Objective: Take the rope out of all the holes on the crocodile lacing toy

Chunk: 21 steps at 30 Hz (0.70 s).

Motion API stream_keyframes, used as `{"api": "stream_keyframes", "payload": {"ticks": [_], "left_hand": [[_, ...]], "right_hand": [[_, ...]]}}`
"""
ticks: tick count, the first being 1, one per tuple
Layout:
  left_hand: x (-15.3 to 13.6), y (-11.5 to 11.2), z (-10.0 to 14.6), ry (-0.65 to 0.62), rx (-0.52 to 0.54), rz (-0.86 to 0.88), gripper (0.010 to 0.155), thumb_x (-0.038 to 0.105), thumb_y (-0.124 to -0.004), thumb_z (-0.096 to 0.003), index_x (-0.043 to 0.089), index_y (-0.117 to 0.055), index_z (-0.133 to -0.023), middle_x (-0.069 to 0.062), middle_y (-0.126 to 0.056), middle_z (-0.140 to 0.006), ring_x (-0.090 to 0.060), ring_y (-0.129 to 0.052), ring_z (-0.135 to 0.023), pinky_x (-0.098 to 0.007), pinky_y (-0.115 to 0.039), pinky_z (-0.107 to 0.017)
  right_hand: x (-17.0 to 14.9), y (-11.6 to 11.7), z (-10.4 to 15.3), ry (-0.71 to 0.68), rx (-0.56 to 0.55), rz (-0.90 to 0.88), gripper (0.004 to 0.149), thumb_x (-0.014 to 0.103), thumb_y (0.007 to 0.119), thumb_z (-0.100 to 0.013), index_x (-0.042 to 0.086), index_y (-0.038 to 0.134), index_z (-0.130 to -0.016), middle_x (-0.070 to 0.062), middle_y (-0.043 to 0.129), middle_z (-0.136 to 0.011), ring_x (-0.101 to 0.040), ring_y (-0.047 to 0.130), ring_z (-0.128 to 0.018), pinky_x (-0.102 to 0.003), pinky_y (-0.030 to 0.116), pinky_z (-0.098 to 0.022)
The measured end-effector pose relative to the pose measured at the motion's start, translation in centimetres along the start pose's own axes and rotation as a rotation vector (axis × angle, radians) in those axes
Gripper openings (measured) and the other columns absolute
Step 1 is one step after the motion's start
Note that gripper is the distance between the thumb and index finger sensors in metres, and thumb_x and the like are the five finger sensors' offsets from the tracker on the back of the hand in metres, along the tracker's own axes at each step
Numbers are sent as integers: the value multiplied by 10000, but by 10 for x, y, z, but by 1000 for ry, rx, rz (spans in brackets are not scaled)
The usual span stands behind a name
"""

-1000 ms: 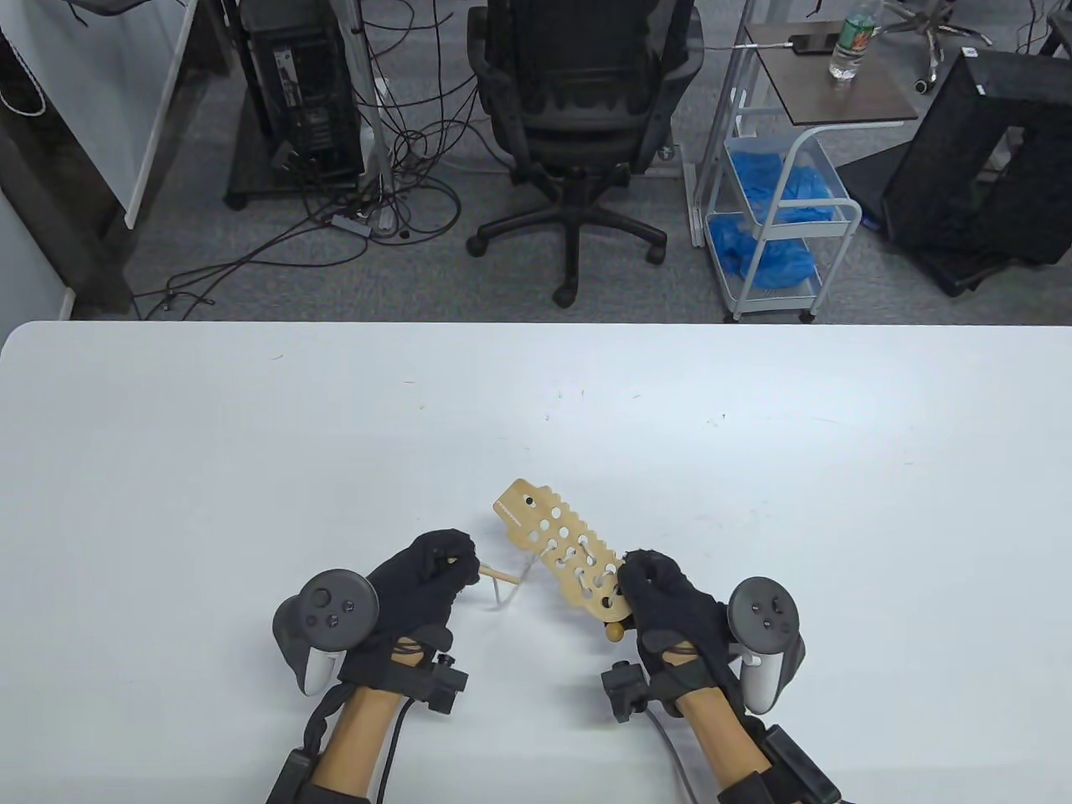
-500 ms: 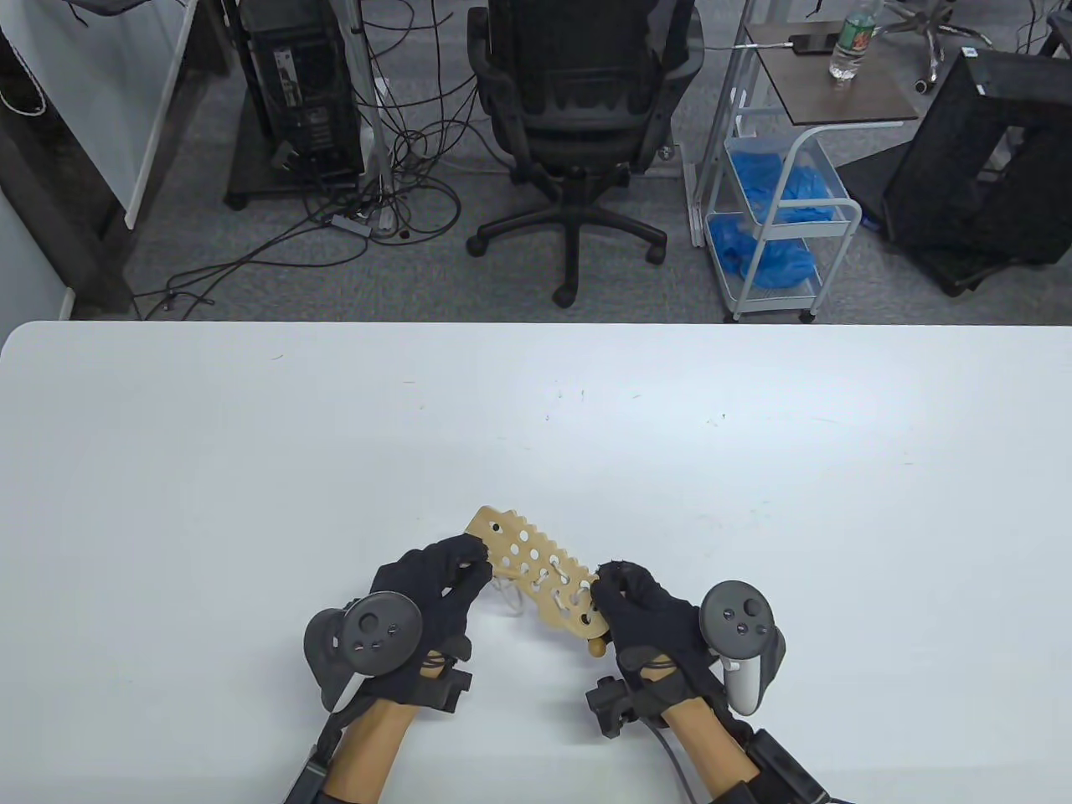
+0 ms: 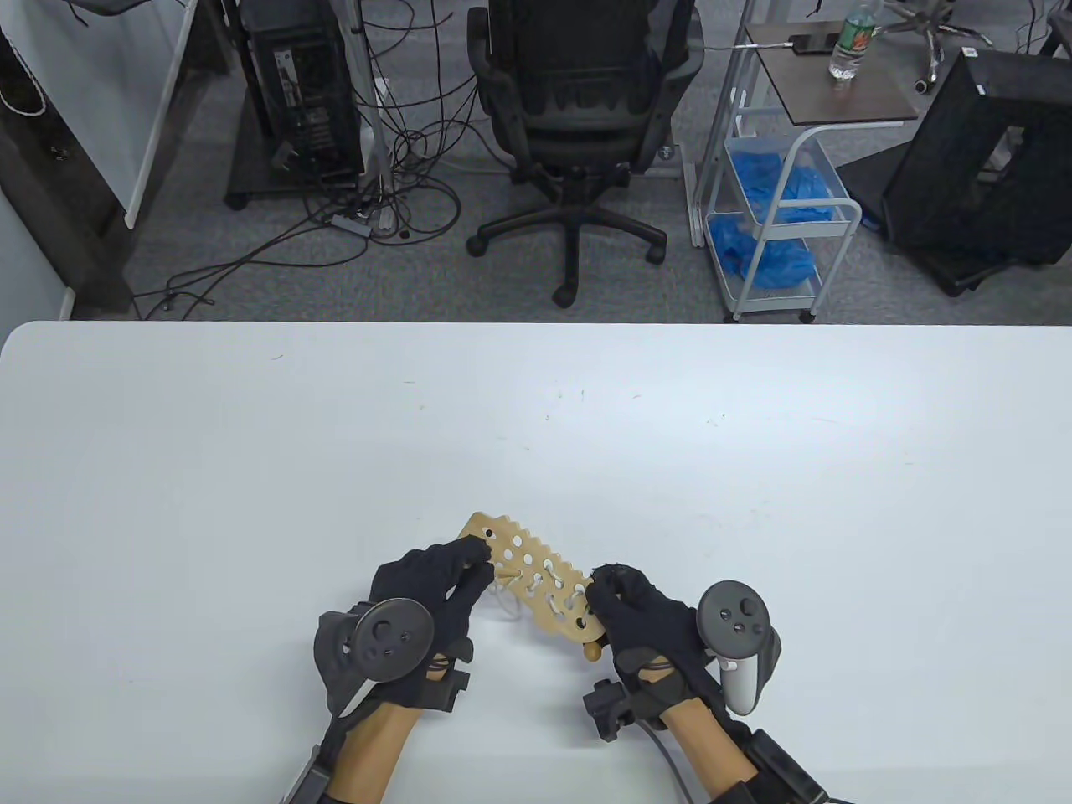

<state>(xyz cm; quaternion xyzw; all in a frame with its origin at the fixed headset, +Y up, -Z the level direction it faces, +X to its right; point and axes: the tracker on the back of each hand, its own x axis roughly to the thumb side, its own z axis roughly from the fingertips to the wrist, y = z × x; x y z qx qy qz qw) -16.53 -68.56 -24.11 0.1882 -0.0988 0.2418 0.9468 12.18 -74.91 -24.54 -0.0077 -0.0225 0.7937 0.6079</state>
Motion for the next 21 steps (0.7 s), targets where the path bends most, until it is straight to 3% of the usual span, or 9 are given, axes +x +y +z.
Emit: {"api": "stream_keyframes", "payload": {"ticks": [11,16,21], "left_hand": [[6,-7,0,-49,-51,14,413,457,-850,-442,413,-886,-851,71,-1049,-677,-131,-1028,-566,-478,-828,-545],[0,-6,-1,-19,-43,91,518,515,-798,-458,380,-797,-958,72,-1039,-696,-137,-1024,-578,-481,-827,-543],[-17,-3,-2,95,-10,189,583,508,-745,-482,320,-704,-1033,62,-1025,-714,-146,-1019,-581,-477,-827,-534]], "right_hand": [[1,1,0,-6,13,-12,452,328,807,-407,64,787,-773,-183,994,-534,-348,1032,-330,-583,804,-389],[2,-2,0,-5,-3,-37,452,328,806,-407,64,787,-774,-183,995,-533,-347,1032,-328,-583,804,-389],[6,-8,0,-17,-36,-92,450,330,805,-408,68,787,-773,-179,995,-534,-345,1033,-330,-581,805,-391]]}}
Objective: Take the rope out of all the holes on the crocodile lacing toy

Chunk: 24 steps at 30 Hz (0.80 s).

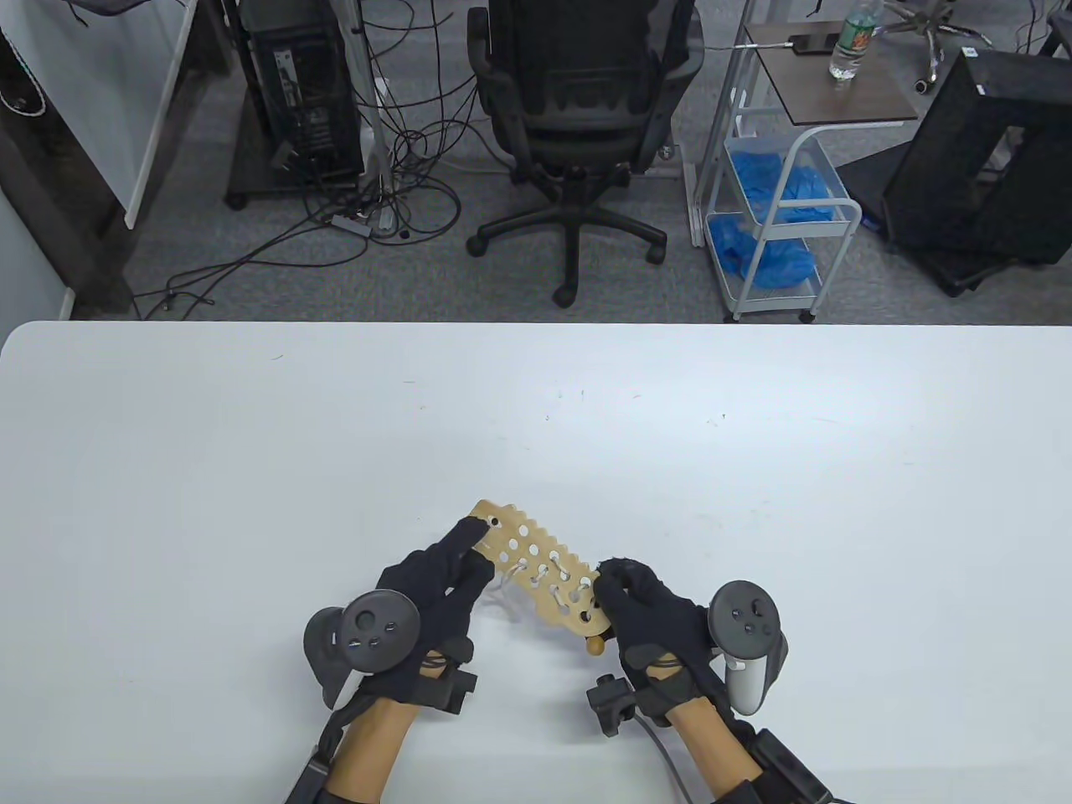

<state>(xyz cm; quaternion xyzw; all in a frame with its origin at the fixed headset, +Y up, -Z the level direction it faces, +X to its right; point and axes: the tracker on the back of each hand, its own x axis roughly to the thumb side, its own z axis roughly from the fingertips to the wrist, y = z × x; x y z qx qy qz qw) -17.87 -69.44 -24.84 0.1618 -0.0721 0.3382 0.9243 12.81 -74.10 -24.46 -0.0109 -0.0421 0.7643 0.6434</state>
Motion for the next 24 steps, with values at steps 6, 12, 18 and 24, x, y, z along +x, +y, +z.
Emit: {"api": "stream_keyframes", "payload": {"ticks": [6,12,18,24], "left_hand": [[-25,4,-2,199,23,147,573,438,-710,-509,278,-654,-1056,55,-1002,-746,-147,-1009,-598,-471,-824,-533],[-37,-11,-7,210,-131,364,548,432,-749,-497,293,-726,-1026,8,-994,-803,-202,-987,-666,-534,-779,-580],[-29,-30,-9,113,-397,443,549,381,-815,-483,359,-747,-1027,-37,-880,-989,-277,-859,-869,-627,-675,-661],[-18,-41,-7,28,-541,425,563,400,-860,-462,375,-771,-1017,-47,-828,-1051,-311,-779,-952,-670,-615,-695]], "right_hand": [[4,-2,0,-21,11,-123,451,334,804,-409,74,785,-776,-172,994,-540,-338,1034,-331,-576,808,-394],[5,3,0,-45,71,-220,451,337,804,-411,78,784,-779,-170,993,-543,-336,1033,-336,-576,807,-398],[7,6,-1,-74,117,-266,451,340,803,-412,85,783,-782,-166,993,-547,-333,1033,-340,-575,806,-404],[9,8,0,-97,150,-281,449,341,803,-413,88,784,-784,-165,992,-551,-332,1032,-344,-577,805,-407]]}}
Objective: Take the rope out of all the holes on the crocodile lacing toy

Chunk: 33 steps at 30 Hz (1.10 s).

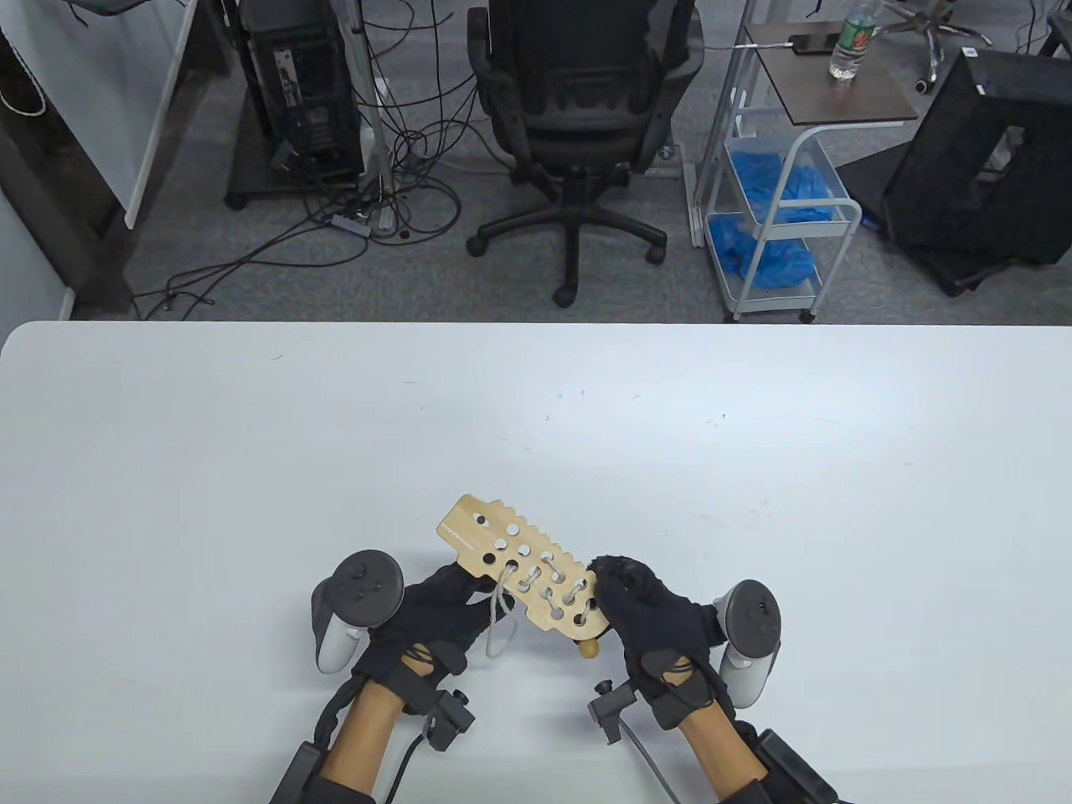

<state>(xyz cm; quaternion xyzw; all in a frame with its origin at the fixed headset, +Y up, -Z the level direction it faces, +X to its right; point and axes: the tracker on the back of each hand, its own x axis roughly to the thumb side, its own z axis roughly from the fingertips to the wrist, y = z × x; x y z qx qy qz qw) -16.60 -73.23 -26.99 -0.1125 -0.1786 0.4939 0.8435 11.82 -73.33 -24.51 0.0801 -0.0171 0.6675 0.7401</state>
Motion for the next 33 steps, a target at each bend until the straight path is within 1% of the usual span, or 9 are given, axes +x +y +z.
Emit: {"api": "stream_keyframes", "payload": {"ticks": [2,5,10,18,20,27,28,29,33], "left_hand": [[1,-2,-1,-10,-13,-21,497,390,-860,-462,383,-836,-959,-33,-867,-1016,-298,-808,-931,-667,-625,-691],[2,-2,0,-11,-4,-30,458,386,-856,-466,385,-866,-923,-15,-899,-975,-279,-840,-897,-659,-636,-690],[1,2,2,-1,43,-43,461,382,-852,-469,387,-859,-930,-14,-908,-962,-273,-851,-884,-651,-644,-688],[0,17,9,23,236,-52,465,379,-846,-472,406,-839,-937,21,-942,-923,-243,-893,-845,-622,-682,-676],[-2,20,11,37,265,-51,470,372,-840,-477,414,-824,-945,28,-947,-917,-237,-899,-839,-617,-688,-674],[-6,27,14,85,331,-85,488,346,-829,-490,426,-785,-969,36,-959,-908,-228,-910,-834,-609,-698,-671],[-7,28,14,90,338,-86,474,398,-799,-497,426,-783,-970,37,-961,-907,-229,-910,-834,-607,-698,-671],[-7,29,15,95,345,-85,489,342,-827,-491,424,-782,-970,37,-961,-907,-228,-911,-834,-606,-700,-670],[-10,32,16,115,363,-81,489,338,-822,-495,426,-776,-974,39,-960,-909,-228,-911,-834,-604,-702,-669]], "right_hand": [[0,1,0,-3,4,-3,451,342,803,-413,88,783,-785,-164,993,-551,-332,1033,-344,-577,805,-408],[0,1,0,-1,2,-5,451,342,803,-413,87,783,-784,-164,993,-550,-332,1032,-344,-576,805,-407],[-1,-3,0,20,-34,9,450,340,802,-413,85,783,-784,-165,992,-549,-333,1032,-343,-577,804,-406],[-6,-20,-2,84,-116,30,450,340,800,-416,87,777,-788,-166,988,-559,-335,1030,-356,-579,799,-417],[-8,-24,-3,99,-138,26,451,340,799,-416,87,776,-789,-165,987,-562,-336,1029,-358,-580,798,-417],[-12,-36,-4,135,-200,20,451,340,798,-418,88,773,-791,-166,986,-562,-335,1029,-359,-579,798,-418],[-13,-39,-4,142,-210,21,452,341,797,-418,87,773,-791,-165,986,-563,-335,1029,-359,-579,797,-419],[-13,-41,-5,142,-222,20,452,340,797,-418,85,773,-791,-166,986,-562,-335,1029,-358,-579,798,-417],[-13,-49,-5,152,-260,22,452,340,795,-419,87,771,-793,-168,984,-565,-336,1026,-366,-580,796,-420]]}}
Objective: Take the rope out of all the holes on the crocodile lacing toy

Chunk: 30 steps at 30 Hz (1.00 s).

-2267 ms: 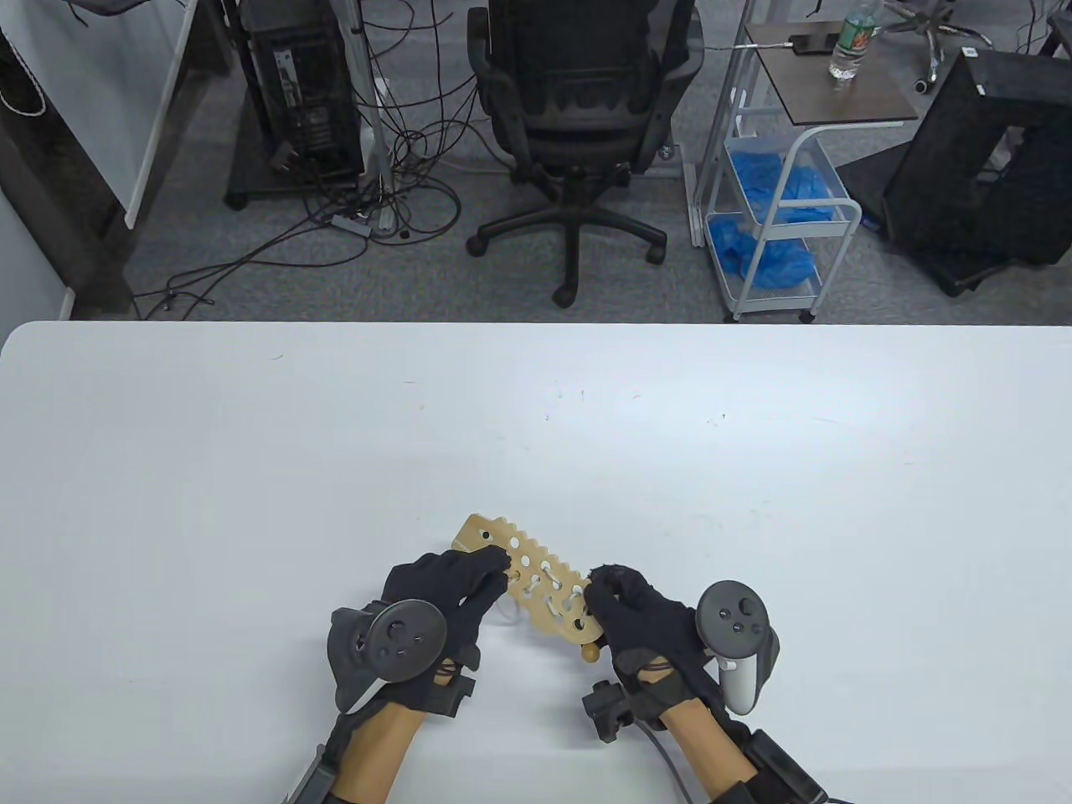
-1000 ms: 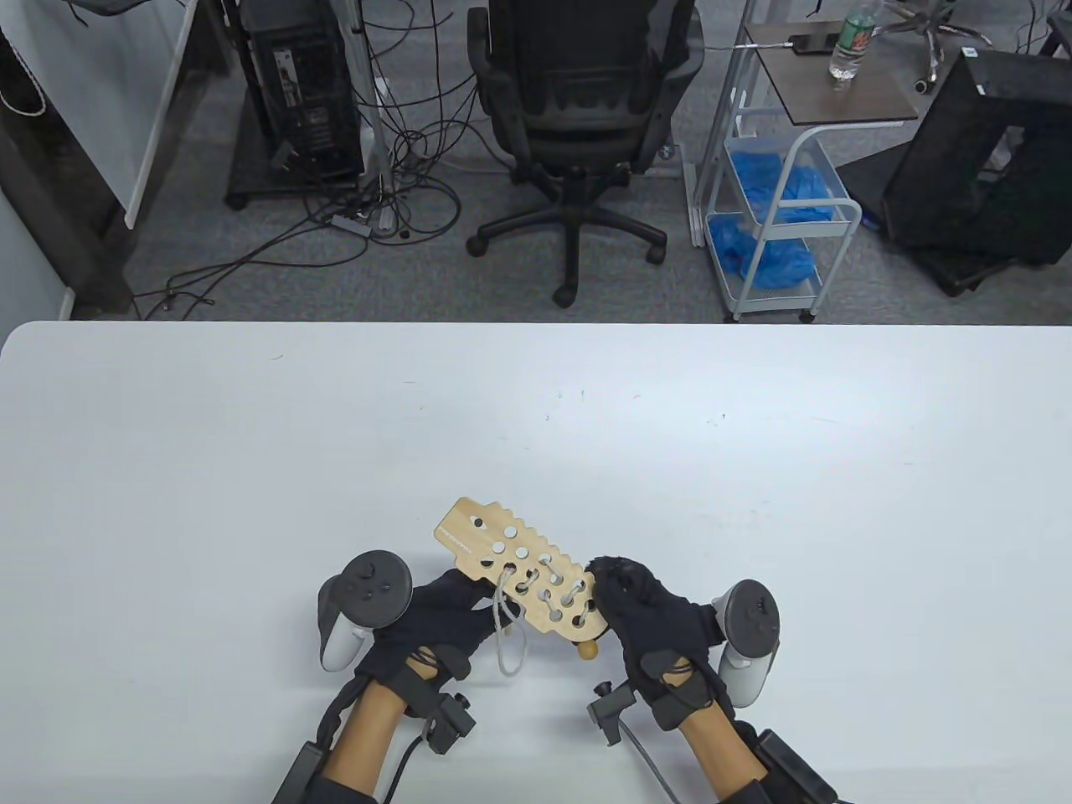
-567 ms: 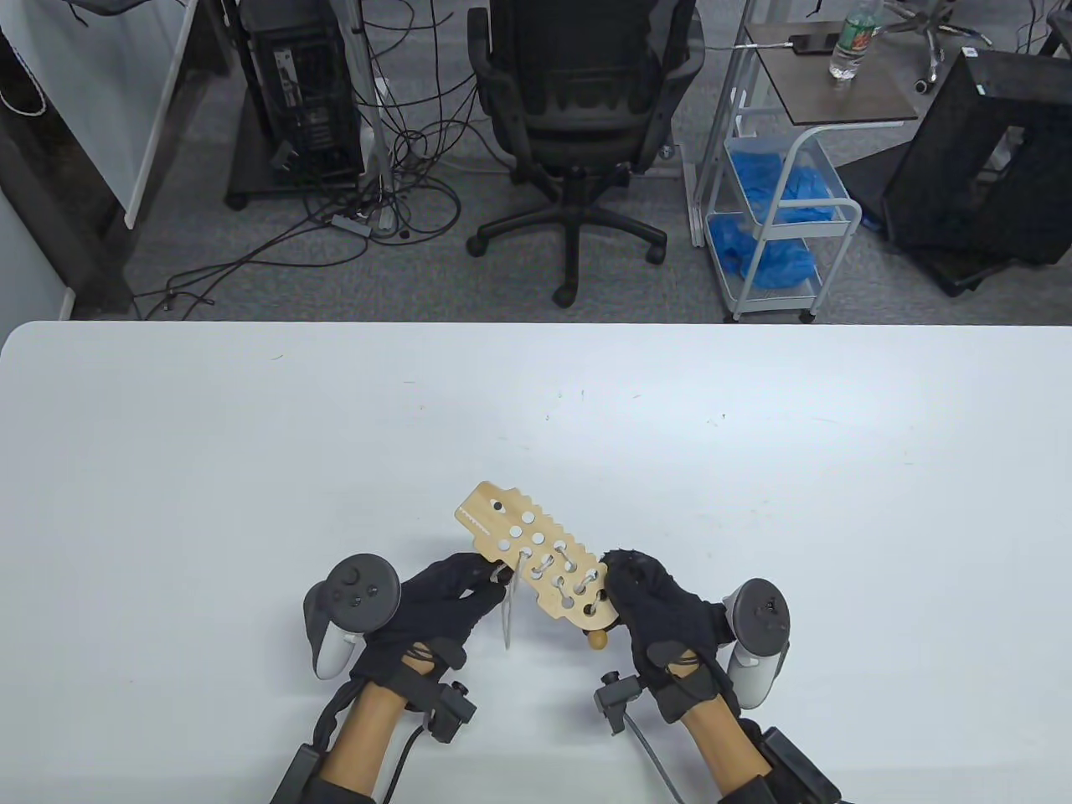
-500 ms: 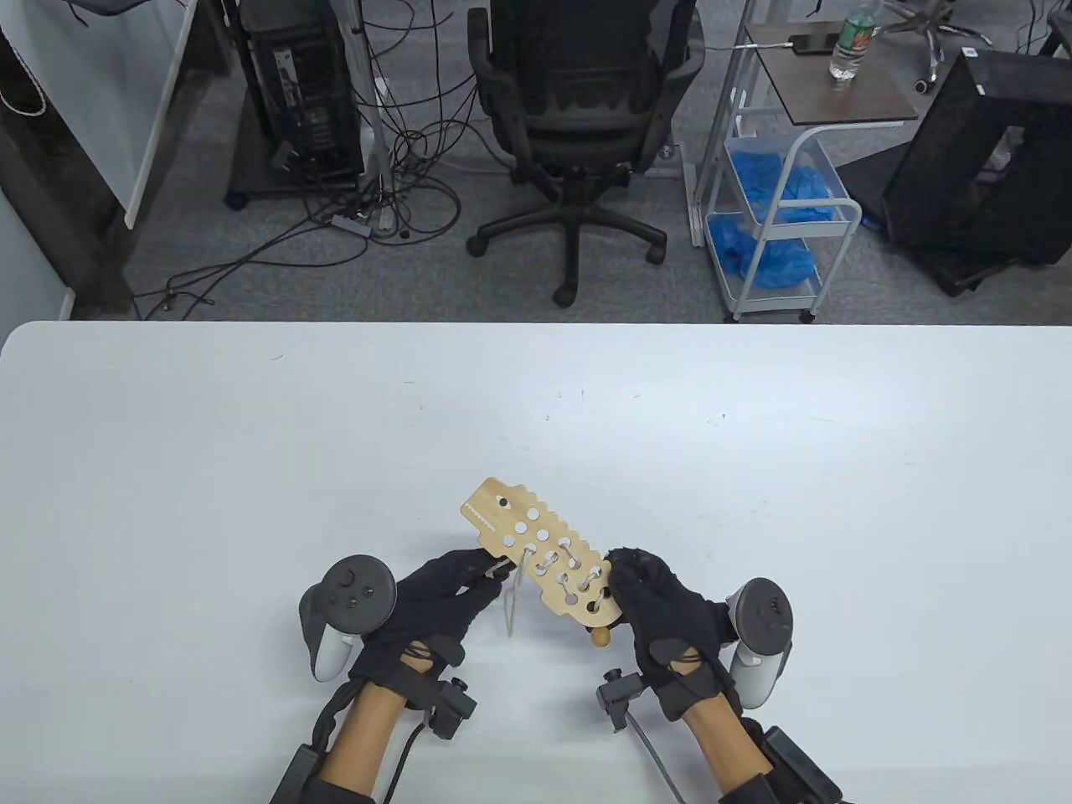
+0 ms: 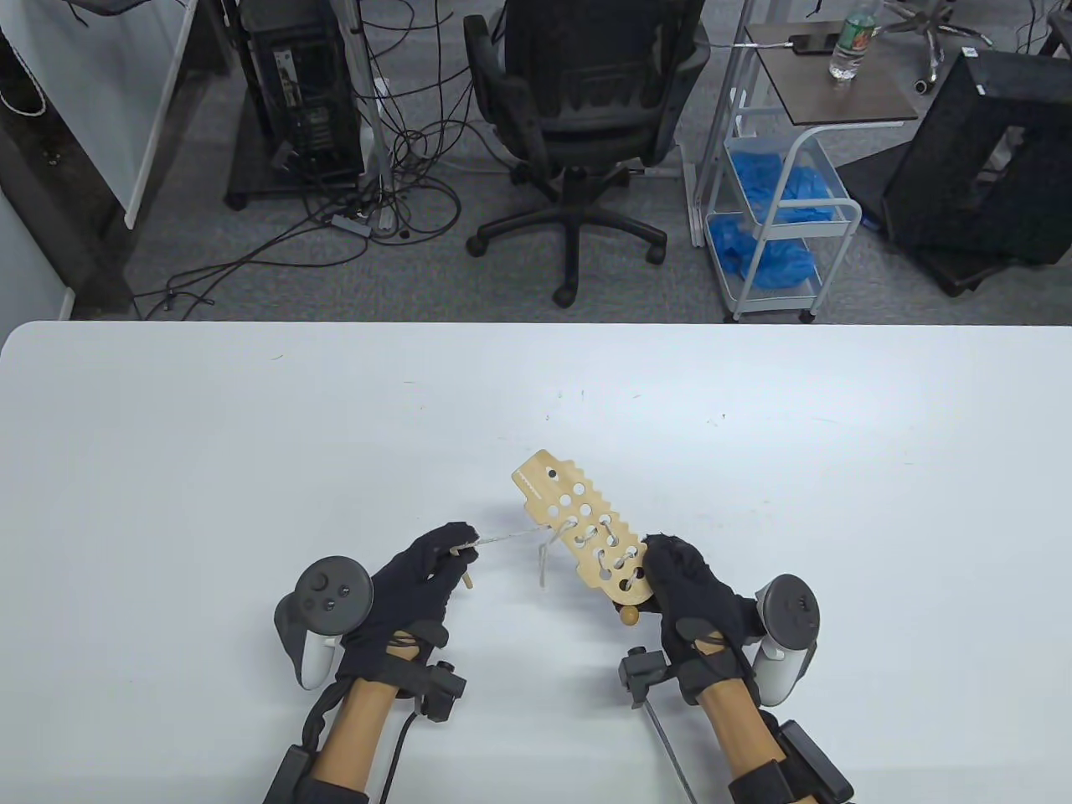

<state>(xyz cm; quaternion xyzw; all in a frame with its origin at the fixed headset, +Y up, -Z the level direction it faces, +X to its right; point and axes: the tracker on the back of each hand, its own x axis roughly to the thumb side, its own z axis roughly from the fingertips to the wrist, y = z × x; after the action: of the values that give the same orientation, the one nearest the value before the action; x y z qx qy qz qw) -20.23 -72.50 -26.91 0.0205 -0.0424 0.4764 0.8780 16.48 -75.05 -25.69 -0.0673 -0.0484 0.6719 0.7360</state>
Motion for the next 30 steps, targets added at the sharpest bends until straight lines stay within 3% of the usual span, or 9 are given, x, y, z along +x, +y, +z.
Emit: {"api": "stream_keyframes", "payload": {"ticks": [3,6,23,30], "left_hand": [[-2,2,0,11,15,0,475,393,-791,-501,424,-775,-975,37,-961,-909,-226,-912,-833,-603,-703,-668],[-3,4,0,21,34,4,494,326,-816,-498,429,-767,-978,37,-969,-903,-224,-918,-829,-600,-707,-667],[-17,23,1,105,151,17,479,313,-792,-501,444,-759,-961,58,-1029,-853,-180,-981,-777,-561,-754,-649],[-24,32,2,151,203,41,465,352,-781,-496,444,-759,-952,78,-1041,-817,-164,-997,-740,-547,-764,-642]], "right_hand": [[-1,-8,-3,13,-34,-13,453,340,792,-420,88,767,-796,-166,982,-570,-337,1025,-370,-580,794,-422],[-3,-15,-5,29,-63,-40,454,341,789,-422,88,761,-797,-164,979,-574,-337,1025,-375,-581,793,-424],[-16,-57,-12,155,-263,-303,462,355,759,-442,94,712,-821,-147,954,-613,-323,1017,-412,-570,787,-446],[-19,-61,-12,164,-271,-412,485,355,725,-460,112,621,-867,-136,891,-701,-326,982,-503,-576,750,-496]]}}
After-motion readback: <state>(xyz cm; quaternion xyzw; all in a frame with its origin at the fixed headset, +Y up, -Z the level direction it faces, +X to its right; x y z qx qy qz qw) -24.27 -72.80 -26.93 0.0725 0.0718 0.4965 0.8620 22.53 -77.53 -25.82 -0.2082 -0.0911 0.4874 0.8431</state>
